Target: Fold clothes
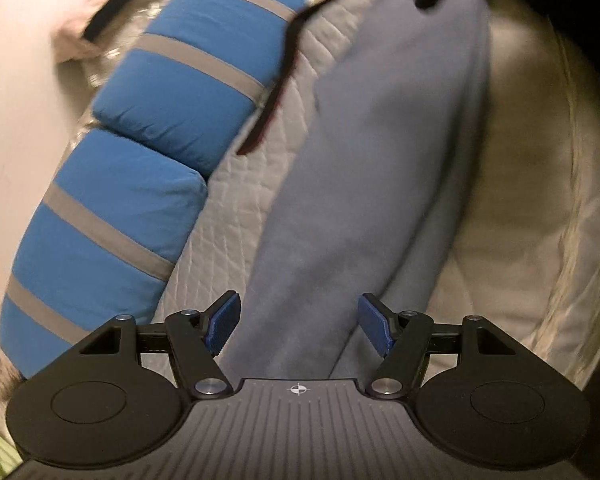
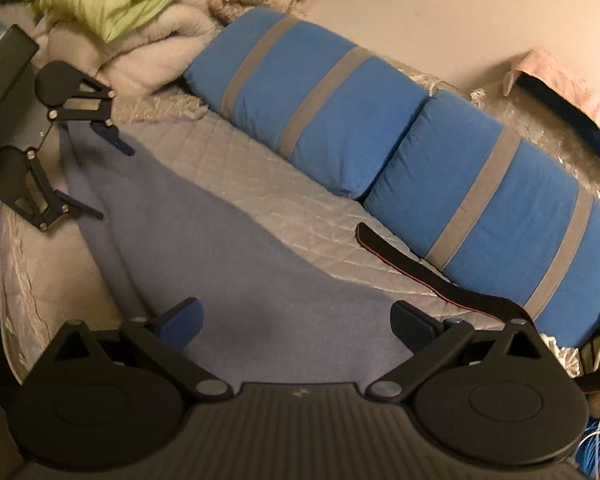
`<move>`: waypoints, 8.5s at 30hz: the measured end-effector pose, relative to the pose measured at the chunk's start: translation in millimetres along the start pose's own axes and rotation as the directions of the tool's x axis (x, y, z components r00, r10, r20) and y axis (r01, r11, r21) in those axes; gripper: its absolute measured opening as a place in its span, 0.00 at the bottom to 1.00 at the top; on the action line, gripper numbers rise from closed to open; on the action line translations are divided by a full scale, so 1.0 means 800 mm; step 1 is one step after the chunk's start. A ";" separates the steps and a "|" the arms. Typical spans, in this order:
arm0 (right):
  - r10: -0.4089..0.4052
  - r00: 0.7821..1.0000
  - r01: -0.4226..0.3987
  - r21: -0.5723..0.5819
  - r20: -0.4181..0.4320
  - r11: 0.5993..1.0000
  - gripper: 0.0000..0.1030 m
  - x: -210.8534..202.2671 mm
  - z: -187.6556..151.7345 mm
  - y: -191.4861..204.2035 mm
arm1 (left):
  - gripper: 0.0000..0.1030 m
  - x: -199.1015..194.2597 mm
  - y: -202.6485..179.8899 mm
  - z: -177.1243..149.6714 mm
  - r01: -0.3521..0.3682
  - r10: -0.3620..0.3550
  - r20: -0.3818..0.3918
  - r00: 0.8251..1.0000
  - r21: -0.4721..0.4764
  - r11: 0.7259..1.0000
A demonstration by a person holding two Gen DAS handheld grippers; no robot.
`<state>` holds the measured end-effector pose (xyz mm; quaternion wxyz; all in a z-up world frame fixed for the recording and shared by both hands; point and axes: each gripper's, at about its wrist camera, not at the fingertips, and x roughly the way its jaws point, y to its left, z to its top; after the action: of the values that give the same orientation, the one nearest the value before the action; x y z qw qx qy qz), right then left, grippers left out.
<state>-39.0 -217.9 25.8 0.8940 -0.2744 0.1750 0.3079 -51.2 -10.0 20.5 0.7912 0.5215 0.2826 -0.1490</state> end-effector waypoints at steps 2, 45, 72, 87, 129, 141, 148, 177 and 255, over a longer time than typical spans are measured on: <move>-0.008 1.000 0.008 -0.036 -0.004 0.999 1.00 0.002 -0.002 0.009 | 0.62 0.010 -0.012 -0.002 -0.012 0.012 -0.006 1.000 0.051 0.999; -0.043 0.998 -0.003 -0.643 -0.055 0.765 0.02 0.051 -0.021 0.173 | 0.02 0.007 -0.073 -0.004 -0.182 0.208 -0.028 0.978 0.381 0.907; 0.075 0.990 -0.089 -0.121 -0.116 0.989 0.97 0.042 0.013 0.084 | 0.53 -0.010 0.001 0.007 0.102 -0.075 -0.246 0.966 0.098 0.990; -0.002 0.986 0.054 0.310 -0.165 0.949 0.99 0.138 0.010 -0.107 | 0.55 0.079 0.139 0.110 0.322 -0.270 0.176 0.947 -0.478 0.817; 0.375 0.925 -0.199 0.753 -0.068 0.627 0.27 0.238 -0.071 -0.262 | 0.03 0.204 0.191 -0.001 0.514 -0.592 0.254 0.765 -0.794 0.324; 0.072 0.997 -0.050 0.534 -0.020 0.844 0.97 0.190 -0.019 -0.230 | 0.38 0.145 0.243 -0.021 0.216 -0.309 0.103 0.945 -0.907 0.361; -0.071 0.997 0.052 0.395 0.034 0.917 1.00 0.161 0.019 -0.194 | 0.57 0.080 0.255 -0.018 0.131 -0.142 0.090 0.986 -0.941 0.314; -0.201 0.968 0.140 0.335 0.154 0.932 1.00 0.069 0.071 -0.078 | 0.68 -0.103 0.160 -0.251 -0.019 0.251 -0.060 0.966 -0.986 -0.163; -0.121 0.984 0.089 0.229 0.132 0.969 1.00 0.098 0.069 -0.044 | 0.50 -0.051 0.197 -0.427 -0.090 -0.132 -0.005 0.991 -0.755 -0.649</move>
<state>50.5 -172.3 45.3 0.9444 -0.1588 0.1281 0.2577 -100.1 363.4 61.0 0.7802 -0.5000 0.3140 0.2067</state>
